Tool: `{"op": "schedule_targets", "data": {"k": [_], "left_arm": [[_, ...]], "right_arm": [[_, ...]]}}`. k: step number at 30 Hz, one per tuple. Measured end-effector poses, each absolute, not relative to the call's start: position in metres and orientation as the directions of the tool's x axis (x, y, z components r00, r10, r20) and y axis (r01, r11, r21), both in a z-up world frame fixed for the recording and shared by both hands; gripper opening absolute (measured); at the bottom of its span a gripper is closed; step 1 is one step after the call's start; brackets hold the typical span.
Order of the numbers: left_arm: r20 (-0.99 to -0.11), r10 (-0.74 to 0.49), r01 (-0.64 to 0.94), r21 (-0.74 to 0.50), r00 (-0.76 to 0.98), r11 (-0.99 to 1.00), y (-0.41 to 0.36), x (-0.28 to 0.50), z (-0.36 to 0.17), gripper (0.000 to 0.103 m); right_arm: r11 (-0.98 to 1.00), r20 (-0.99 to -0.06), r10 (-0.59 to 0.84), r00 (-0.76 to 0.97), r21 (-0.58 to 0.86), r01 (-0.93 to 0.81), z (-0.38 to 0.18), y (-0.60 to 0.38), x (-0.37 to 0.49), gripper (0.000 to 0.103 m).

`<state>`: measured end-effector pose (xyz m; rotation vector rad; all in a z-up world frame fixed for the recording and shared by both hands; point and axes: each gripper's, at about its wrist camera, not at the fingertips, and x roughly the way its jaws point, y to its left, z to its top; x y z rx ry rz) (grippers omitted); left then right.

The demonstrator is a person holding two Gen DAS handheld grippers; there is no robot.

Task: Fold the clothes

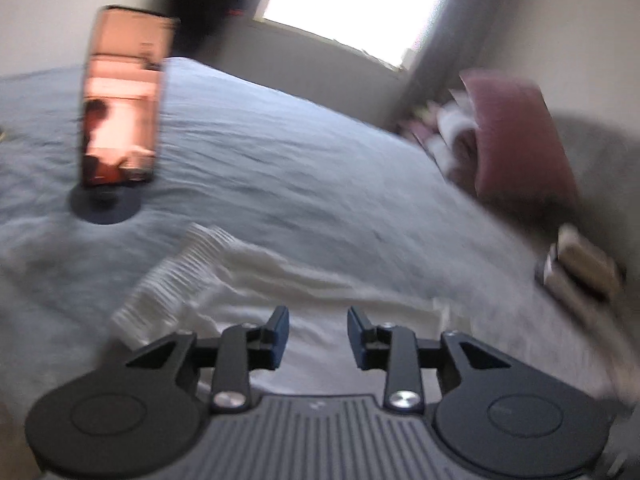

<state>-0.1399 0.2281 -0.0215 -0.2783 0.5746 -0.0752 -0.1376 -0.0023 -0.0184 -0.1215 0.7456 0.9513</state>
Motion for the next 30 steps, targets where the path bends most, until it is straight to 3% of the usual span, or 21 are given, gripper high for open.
{"op": "schedule_targets", "data": {"k": [4,8,10,12,20,30], "left_arm": [[-0.610,-0.158,0.050,-0.189,0.777,0.981,0.224,-0.145,-0.036,0.039],[-0.635,-0.201,0.184,-0.094,0.746,0.978,0.225,-0.158,-0.038,0.041],[-0.653,-0.222,0.238,-0.066,0.724,0.969,0.225,-0.163,-0.034,0.048],[-0.667,-0.230,0.252,-0.066,0.709,0.965,0.223,-0.162,-0.028,0.050],[-0.586,-0.334,0.347,-0.094,0.738,0.933,0.169,-0.145,-0.003,0.062],[-0.649,-0.450,0.578,-0.018,0.614,0.816,0.049,-0.127,-0.015,0.064]], "right_arm": [[0.658,-0.632,0.647,0.427,0.180,-0.731,-0.025,-0.033,-0.142,0.052],[0.718,-0.634,0.594,0.496,0.140,-0.681,-0.033,-0.064,-0.147,0.052],[0.746,-0.633,0.566,0.528,0.121,-0.655,-0.036,-0.080,-0.150,0.054],[0.773,-0.623,0.546,0.561,0.117,-0.623,-0.038,-0.098,-0.160,0.063],[0.906,-0.572,0.401,0.715,0.135,-0.400,-0.035,-0.176,-0.202,0.068],[0.979,-0.550,0.129,0.825,0.202,-0.018,-0.037,-0.289,-0.230,0.068]]}}
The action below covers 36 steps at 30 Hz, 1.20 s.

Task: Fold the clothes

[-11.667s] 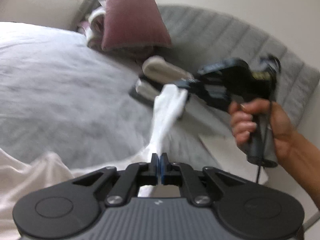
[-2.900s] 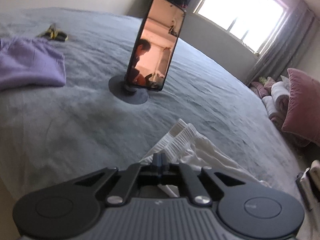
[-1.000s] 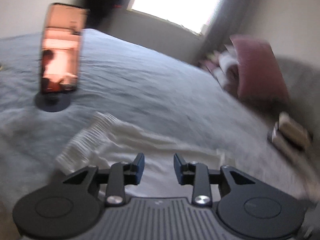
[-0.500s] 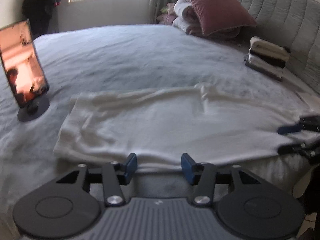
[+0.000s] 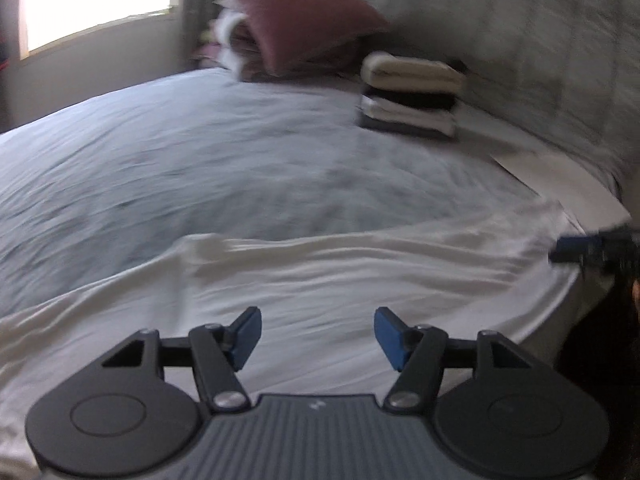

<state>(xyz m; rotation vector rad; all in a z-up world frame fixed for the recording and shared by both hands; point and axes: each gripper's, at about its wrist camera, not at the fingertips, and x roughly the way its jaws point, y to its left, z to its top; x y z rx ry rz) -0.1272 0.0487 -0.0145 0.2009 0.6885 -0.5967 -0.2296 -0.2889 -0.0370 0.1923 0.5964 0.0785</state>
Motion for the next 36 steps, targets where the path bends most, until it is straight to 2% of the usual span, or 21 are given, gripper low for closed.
{"op": "schedule_targets", "data": {"k": [4,9,16,19,20,22,23,24,25,26,29,36], "left_arm": [[-0.666,-0.456,0.620,0.014,0.591,0.784,0.017,-0.122,-0.018,0.064],[-0.662,-0.453,0.619,0.022,0.597,0.785,-0.003,-0.109,-0.018,0.064],[-0.645,-0.443,0.605,0.038,0.623,0.795,-0.025,-0.088,-0.021,0.063],[-0.642,-0.439,0.604,0.047,0.628,0.796,-0.030,-0.081,-0.024,0.063],[-0.643,-0.441,0.608,0.048,0.626,0.793,-0.032,-0.080,-0.025,0.063],[-0.644,-0.445,0.617,0.053,0.622,0.785,-0.034,-0.078,-0.028,0.061],[-0.644,-0.446,0.621,0.058,0.622,0.782,-0.036,-0.078,-0.029,0.061],[-0.645,-0.446,0.627,0.066,0.621,0.776,-0.038,-0.078,-0.030,0.061],[-0.644,-0.448,0.632,0.072,0.620,0.772,-0.039,-0.079,-0.031,0.061],[-0.644,-0.449,0.636,0.078,0.620,0.768,-0.041,-0.079,-0.032,0.061],[-0.631,-0.460,0.640,0.075,0.624,0.765,-0.042,-0.078,-0.031,0.061],[-0.606,-0.488,0.651,0.066,0.628,0.756,-0.045,-0.076,-0.030,0.060]], "right_arm": [[0.966,-0.571,0.008,0.821,0.216,0.141,-0.035,-0.327,-0.238,0.068],[0.958,-0.575,-0.130,0.808,0.137,0.251,-0.025,-0.347,-0.244,0.068],[0.977,-0.522,-0.071,0.850,0.136,0.166,-0.013,-0.361,-0.217,0.068],[0.986,-0.526,-0.043,0.849,0.116,0.122,-0.020,-0.363,-0.197,0.068],[0.988,-0.529,-0.034,0.848,0.112,0.109,-0.024,-0.363,-0.191,0.065],[0.990,-0.535,-0.024,0.844,0.103,0.094,-0.031,-0.362,-0.184,0.052],[0.991,-0.539,-0.022,0.842,0.098,0.088,-0.035,-0.362,-0.182,0.039],[0.992,-0.538,-0.026,0.842,0.089,0.087,-0.038,-0.361,-0.181,0.022],[0.993,-0.535,-0.033,0.844,0.080,0.090,-0.041,-0.361,-0.181,0.013],[0.993,-0.531,-0.041,0.846,0.070,0.092,-0.043,-0.360,-0.181,0.008],[0.990,-0.483,-0.058,0.873,0.083,0.112,-0.041,-0.359,-0.192,0.008],[0.990,-0.376,-0.125,0.918,0.012,0.140,-0.030,-0.350,-0.208,0.007]]}}
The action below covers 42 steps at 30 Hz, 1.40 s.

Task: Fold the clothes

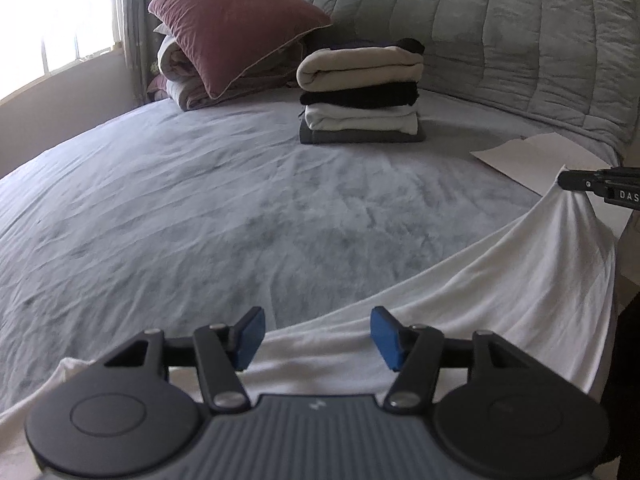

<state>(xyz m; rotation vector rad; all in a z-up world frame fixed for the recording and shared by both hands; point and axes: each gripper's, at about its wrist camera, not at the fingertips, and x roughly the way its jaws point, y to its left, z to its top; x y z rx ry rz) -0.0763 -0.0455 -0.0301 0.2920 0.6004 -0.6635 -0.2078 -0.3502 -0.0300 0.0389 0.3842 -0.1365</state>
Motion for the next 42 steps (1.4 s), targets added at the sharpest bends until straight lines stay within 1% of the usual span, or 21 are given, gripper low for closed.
{"op": "schedule_targets", "data": {"k": [2,4,6,9,12,14,15,16,21,24,27,29,32,33,34,35,36,37,38,39,42], "left_arm": [[-0.608,-0.502,0.666,0.061,0.616,0.744,-0.048,-0.077,-0.031,0.057],[-0.612,-0.522,0.690,0.054,0.594,0.722,-0.052,-0.078,-0.031,0.048],[-0.614,-0.542,0.712,0.048,0.574,0.700,-0.056,-0.079,-0.031,0.044],[-0.617,-0.570,0.745,0.040,0.543,0.666,-0.062,-0.082,-0.032,0.041],[-0.635,-0.562,0.758,0.057,0.530,0.650,-0.071,-0.084,-0.037,0.033],[-0.640,-0.558,0.756,0.055,0.529,0.652,-0.074,-0.085,-0.039,0.022],[-0.642,-0.556,0.755,0.055,0.528,0.654,-0.076,-0.085,-0.040,0.007],[-0.636,-0.559,0.754,0.056,0.533,0.655,-0.077,-0.086,-0.040,0.003],[-0.569,-0.591,0.740,0.046,0.572,0.671,-0.073,-0.093,-0.033,0.002],[-0.520,-0.609,0.726,0.032,0.599,0.687,-0.068,-0.093,-0.026,0.002],[-0.543,-0.583,0.715,0.048,0.604,0.697,-0.074,-0.089,-0.035,0.002],[-0.574,-0.546,0.710,0.093,0.611,0.698,-0.084,-0.088,-0.048,0.003],[-0.565,-0.527,0.705,0.146,0.635,0.694,-0.089,-0.094,-0.052,0.004],[-0.564,-0.525,0.703,0.148,0.638,0.696,-0.089,-0.095,-0.050,0.007],[-0.565,-0.528,0.702,0.136,0.634,0.699,-0.086,-0.094,-0.049,0.012],[-0.567,-0.530,0.699,0.118,0.631,0.705,-0.083,-0.093,-0.047,0.016],[-0.569,-0.529,0.691,0.099,0.629,0.716,-0.080,-0.093,-0.044,0.031],[-0.568,-0.532,0.687,0.085,0.629,0.722,-0.076,-0.093,-0.041,0.049],[-0.565,-0.535,0.683,0.071,0.628,0.727,-0.073,-0.093,-0.038,0.054],[-0.557,-0.543,0.683,0.061,0.628,0.728,-0.068,-0.094,-0.036,0.058],[-0.531,-0.550,0.672,0.051,0.645,0.739,-0.051,-0.097,-0.030,0.059]], "right_arm": [[0.990,-0.377,-0.131,0.917,0.000,0.142,-0.032,-0.349,-0.207,0.007],[0.990,-0.401,-0.132,0.906,-0.002,0.143,-0.036,-0.351,-0.203,0.007],[0.989,-0.426,-0.132,0.895,-0.004,0.145,-0.040,-0.352,-0.200,0.007],[0.989,-0.461,-0.133,0.877,-0.007,0.147,-0.047,-0.354,-0.194,0.007],[0.990,-0.469,-0.131,0.873,-0.017,0.140,-0.049,-0.353,-0.194,0.007],[0.990,-0.471,-0.129,0.873,-0.016,0.138,-0.050,-0.353,-0.194,0.007],[0.991,-0.472,-0.127,0.872,-0.015,0.136,-0.051,-0.353,-0.194,0.007],[0.991,-0.473,-0.126,0.872,-0.015,0.135,-0.051,-0.354,-0.195,0.007],[0.990,-0.465,-0.136,0.875,-0.038,0.134,-0.053,-0.351,-0.197,0.007],[0.989,-0.459,-0.144,0.877,-0.046,0.139,-0.054,-0.349,-0.199,0.007],[0.989,-0.457,-0.150,0.877,-0.056,0.140,-0.054,-0.348,-0.199,0.007],[0.988,-0.458,-0.154,0.875,-0.066,0.139,-0.055,-0.347,-0.198,0.007],[0.988,-0.460,-0.155,0.874,-0.075,0.135,-0.054,-0.346,-0.197,0.009],[0.988,-0.461,-0.155,0.874,-0.078,0.134,-0.054,-0.345,-0.198,0.010],[0.988,-0.461,-0.155,0.874,-0.080,0.133,-0.054,-0.344,-0.198,0.015],[0.987,-0.460,-0.158,0.874,-0.084,0.134,-0.052,-0.344,-0.198,0.023],[0.987,-0.457,-0.163,0.875,-0.088,0.138,-0.050,-0.343,-0.199,0.032],[0.986,-0.454,-0.168,0.875,-0.092,0.141,-0.047,-0.342,-0.200,0.038],[0.986,-0.446,-0.167,0.879,-0.088,0.143,-0.044,-0.341,-0.201,0.049],[0.987,-0.434,-0.163,0.886,-0.078,0.143,-0.041,-0.341,-0.203,0.055],[0.991,-0.420,-0.130,0.898,-0.042,0.124,-0.031,-0.335,-0.205,0.064]]}}
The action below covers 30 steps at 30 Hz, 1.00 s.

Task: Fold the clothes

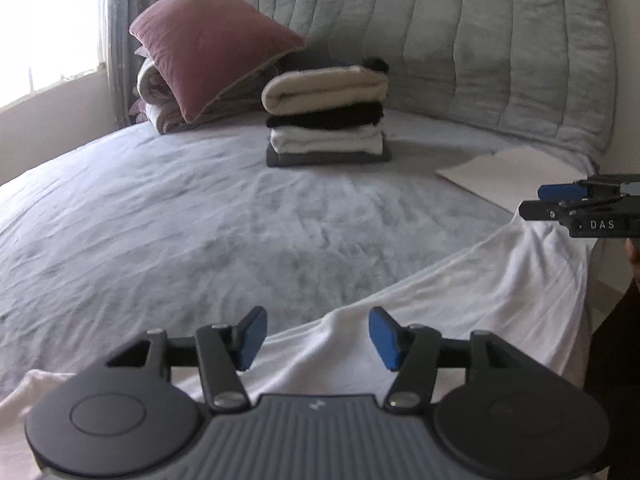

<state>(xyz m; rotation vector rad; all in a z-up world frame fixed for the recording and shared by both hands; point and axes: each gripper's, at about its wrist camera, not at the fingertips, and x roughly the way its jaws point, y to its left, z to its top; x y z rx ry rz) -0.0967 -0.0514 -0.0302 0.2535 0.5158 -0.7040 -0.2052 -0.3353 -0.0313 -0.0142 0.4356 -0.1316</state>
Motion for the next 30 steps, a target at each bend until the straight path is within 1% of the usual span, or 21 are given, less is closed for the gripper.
{"op": "schedule_targets", "data": {"k": [2,4,9,13,14,16,20,26,28,30], "left_arm": [[-0.529,-0.535,0.641,0.021,0.659,0.767,-0.032,-0.093,-0.032,0.060],[-0.529,-0.520,0.607,-0.010,0.671,0.795,-0.012,-0.089,-0.035,0.060],[-0.556,-0.506,0.524,-0.143,0.659,0.840,0.037,-0.073,-0.042,0.060],[-0.548,-0.506,0.478,-0.206,0.666,0.854,0.062,-0.070,-0.041,0.060],[-0.549,-0.500,0.463,-0.217,0.670,0.859,0.067,-0.069,-0.041,0.060],[-0.563,-0.475,0.442,-0.206,0.676,0.873,0.072,-0.070,-0.040,0.060],[-0.582,-0.421,0.422,-0.144,0.696,0.895,0.082,-0.072,-0.043,0.060],[-0.569,-0.369,0.382,-0.102,0.735,0.918,0.101,-0.079,-0.039,0.060],[-0.584,-0.352,0.357,-0.112,0.731,0.927,0.105,-0.074,-0.037,0.060],[-0.589,-0.320,0.334,-0.090,0.742,0.938,0.106,-0.066,-0.029,0.060]], "right_arm": [[0.995,-0.424,-0.100,0.900,-0.021,0.100,-0.028,-0.327,-0.205,0.068],[0.998,-0.436,-0.066,0.897,-0.007,0.070,-0.026,-0.316,-0.202,0.069],[1.000,-0.461,0.010,0.888,0.014,-0.004,-0.025,-0.282,-0.189,0.070],[0.998,-0.477,0.059,0.877,0.012,-0.060,-0.028,-0.250,-0.174,0.071],[0.997,-0.479,0.068,0.875,0.012,-0.071,-0.029,-0.243,-0.171,0.073],[0.996,-0.483,0.088,0.871,0.015,-0.092,-0.032,-0.229,-0.166,0.076],[0.993,-0.512,0.111,0.852,0.028,-0.113,-0.041,-0.209,-0.159,0.076],[0.996,-0.539,0.089,0.838,0.035,-0.083,-0.046,-0.211,-0.165,0.080],[0.997,-0.542,0.082,0.836,0.039,-0.072,-0.045,-0.214,-0.168,0.080],[0.997,-0.545,0.075,0.835,0.043,-0.061,-0.045,-0.218,-0.172,0.081]]}}
